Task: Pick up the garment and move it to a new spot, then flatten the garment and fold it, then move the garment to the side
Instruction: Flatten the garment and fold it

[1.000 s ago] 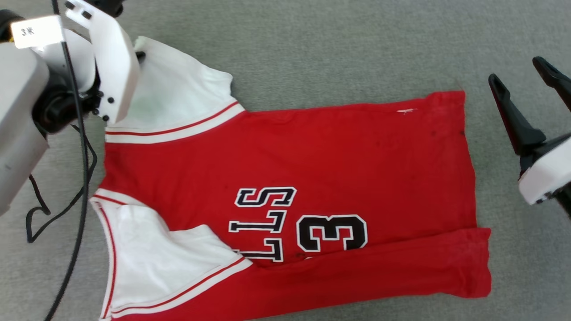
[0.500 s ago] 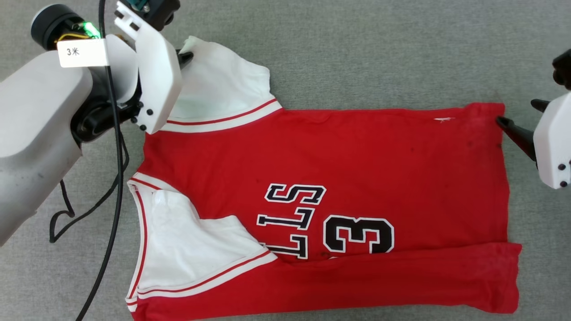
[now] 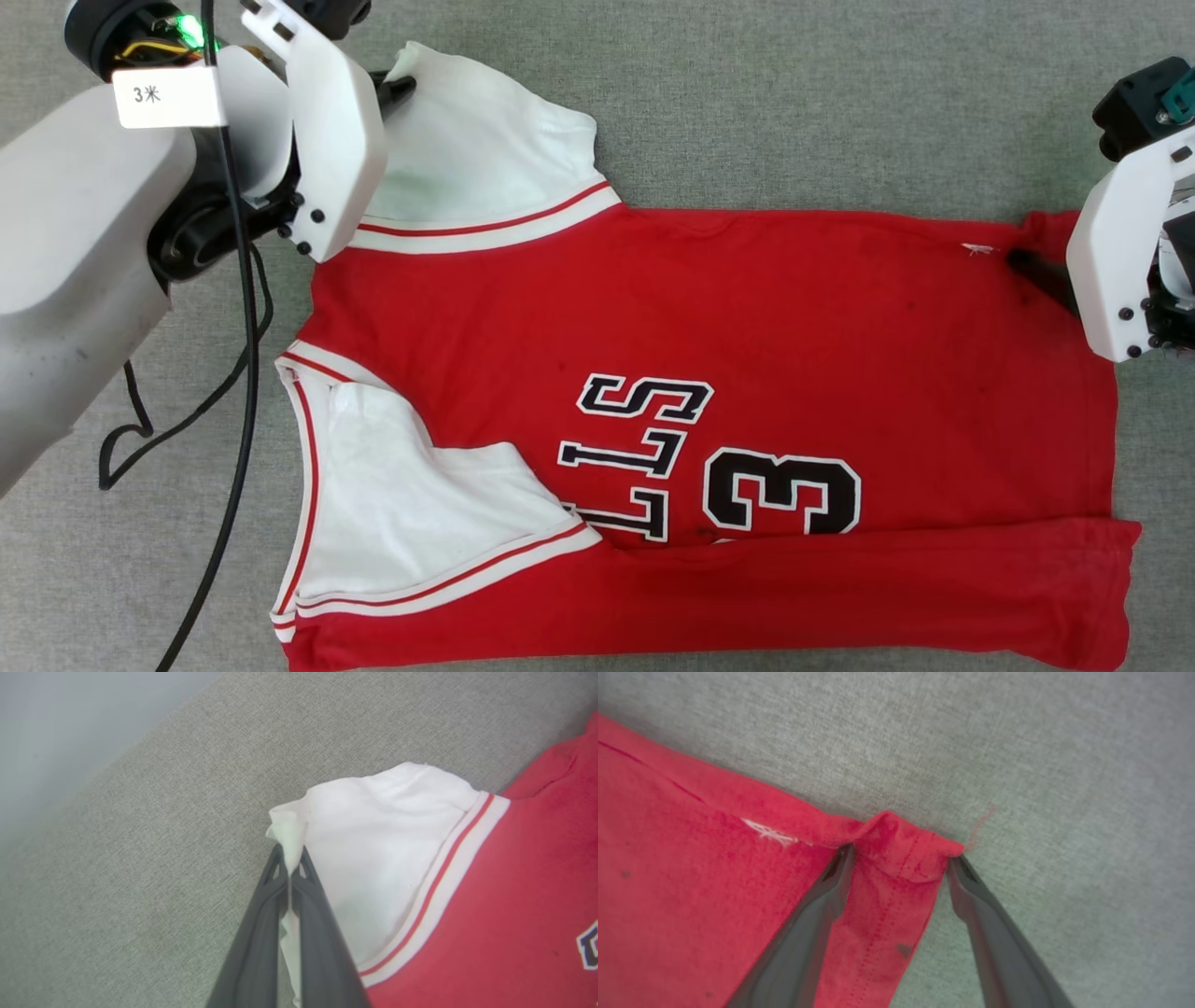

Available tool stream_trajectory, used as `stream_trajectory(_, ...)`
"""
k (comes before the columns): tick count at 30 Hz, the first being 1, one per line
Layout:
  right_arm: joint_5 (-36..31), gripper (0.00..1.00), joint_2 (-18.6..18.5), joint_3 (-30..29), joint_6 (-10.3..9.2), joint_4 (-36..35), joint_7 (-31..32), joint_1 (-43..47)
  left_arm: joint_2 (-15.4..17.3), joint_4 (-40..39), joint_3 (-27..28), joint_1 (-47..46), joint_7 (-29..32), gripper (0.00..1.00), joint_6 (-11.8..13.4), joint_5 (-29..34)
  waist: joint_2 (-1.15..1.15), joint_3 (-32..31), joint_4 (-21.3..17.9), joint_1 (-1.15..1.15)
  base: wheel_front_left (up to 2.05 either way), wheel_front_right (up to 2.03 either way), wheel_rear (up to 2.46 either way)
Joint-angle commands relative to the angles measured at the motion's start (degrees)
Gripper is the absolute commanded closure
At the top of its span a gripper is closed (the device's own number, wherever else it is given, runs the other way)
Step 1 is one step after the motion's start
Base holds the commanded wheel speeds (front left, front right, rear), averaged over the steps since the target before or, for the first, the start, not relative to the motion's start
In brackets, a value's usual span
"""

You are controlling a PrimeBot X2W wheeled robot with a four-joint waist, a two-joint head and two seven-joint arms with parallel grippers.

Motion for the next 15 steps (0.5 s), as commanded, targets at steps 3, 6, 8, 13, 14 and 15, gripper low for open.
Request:
stream_trajectory(3, 2.2, 0.0, 2.5, 5.1, 0.26, 4.0, 1.1, 4.0, 0.1, 0.4, -0.4, -0.8, -0.6, 1.0, 0.0, -0.4, 0.0, 0.1, 0.0, 0.01, 0.0, 0.0, 0.0)
stream_trajectory(6, 3.0, 0.59, 1.5, 6.2, 0.26, 5.1, 0.1, 3.7, 0.4, 0.9, -0.9, -0.9, -1.1, 1.0, 0.0, -0.9, 0.0, -0.3, -0.2, 0.01, 0.0, 0.0, 0.0)
stream_trajectory(8, 3.0, 1.0, 0.8, 6.4, 0.23, 5.6, -1.8, 2.8, 0.7, 1.2, -1.2, -0.9, -1.3, 1.0, 0.0, -1.2, 0.0, -0.8, -0.5, 0.01, 0.0, 0.0, 0.0)
stream_trajectory(13, 3.5, 1.0, 0.7, 4.5, 0.08, 6.1, -10.6, 0.4, 1.0, 2.2, -1.7, 0.8, -3.1, 1.0, 0.0, -2.7, 0.0, -3.7, -1.0, 0.01, 0.0, 0.0, 0.0)
stream_trajectory(14, 3.7, 1.0, 0.7, 4.4, 0.09, 6.1, -12.0, 0.4, 1.2, 2.4, -1.7, 1.1, -3.5, 1.0, 0.0, -2.9, 0.0, -4.4, -1.0, 0.01, 0.0, 0.0, 0.0)
stream_trajectory(15, 4.0, 1.0, 0.6, 4.3, 0.08, 6.1, -13.4, 0.5, 1.4, 2.4, -1.9, 1.5, -3.8, 1.0, 0.0, -3.1, 0.0, -5.2, -1.1, 0.01, 0.0, 0.0, 0.0)
